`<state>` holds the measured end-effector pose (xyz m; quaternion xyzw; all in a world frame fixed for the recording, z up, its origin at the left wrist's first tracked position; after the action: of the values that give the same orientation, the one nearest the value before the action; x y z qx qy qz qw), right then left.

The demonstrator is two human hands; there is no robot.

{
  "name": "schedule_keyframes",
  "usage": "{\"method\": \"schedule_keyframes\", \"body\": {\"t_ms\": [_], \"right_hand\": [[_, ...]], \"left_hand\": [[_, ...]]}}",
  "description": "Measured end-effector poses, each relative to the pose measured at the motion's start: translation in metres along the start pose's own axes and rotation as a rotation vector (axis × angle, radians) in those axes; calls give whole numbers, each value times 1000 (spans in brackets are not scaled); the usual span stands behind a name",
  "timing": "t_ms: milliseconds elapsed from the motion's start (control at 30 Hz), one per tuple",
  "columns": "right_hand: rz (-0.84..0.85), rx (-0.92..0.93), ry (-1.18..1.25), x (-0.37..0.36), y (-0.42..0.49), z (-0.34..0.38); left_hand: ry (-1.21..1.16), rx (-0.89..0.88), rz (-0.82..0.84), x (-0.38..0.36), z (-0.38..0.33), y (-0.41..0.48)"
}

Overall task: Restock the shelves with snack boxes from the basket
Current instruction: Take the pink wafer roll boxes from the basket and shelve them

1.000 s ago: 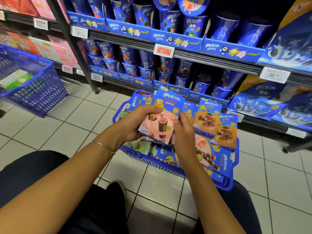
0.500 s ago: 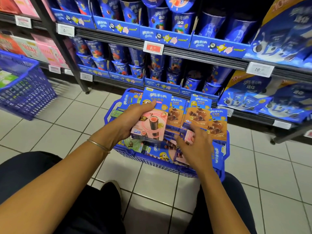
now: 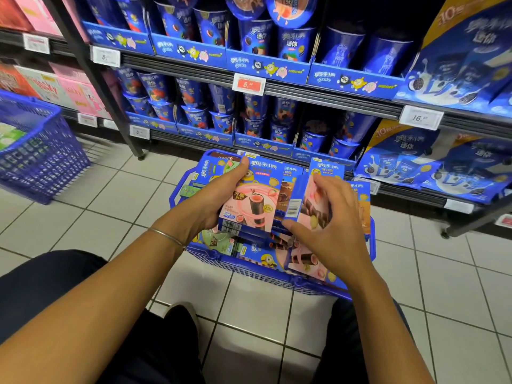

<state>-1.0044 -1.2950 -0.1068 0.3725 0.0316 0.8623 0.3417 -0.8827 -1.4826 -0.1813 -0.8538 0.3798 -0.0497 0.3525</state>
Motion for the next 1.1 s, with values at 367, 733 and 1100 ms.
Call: {"method": "schedule_keyframes", "body": {"t_ms": [367, 733, 1100], "right_hand": [[392, 456, -10, -47, -3, 72], [22, -449, 895, -61, -2, 20], [132, -515, 701, -49, 3, -31]], "left_hand": [[49, 57, 218, -15, 6, -15], [17, -95, 141, -24, -6, -22], [-179, -259, 195, -16, -27, -27]]}}
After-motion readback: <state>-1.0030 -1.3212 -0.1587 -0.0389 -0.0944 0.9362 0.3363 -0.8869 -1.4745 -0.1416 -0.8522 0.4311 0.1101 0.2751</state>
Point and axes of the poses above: each hand's wrist, its own y-axis towards the middle knuckle, its own x-axis out of the back of the hand, z = x × y, the point moved 7 cm from there along y, towards the middle knuckle, and after that the axes turned 3 degrees about x, right-handed, at the moved point
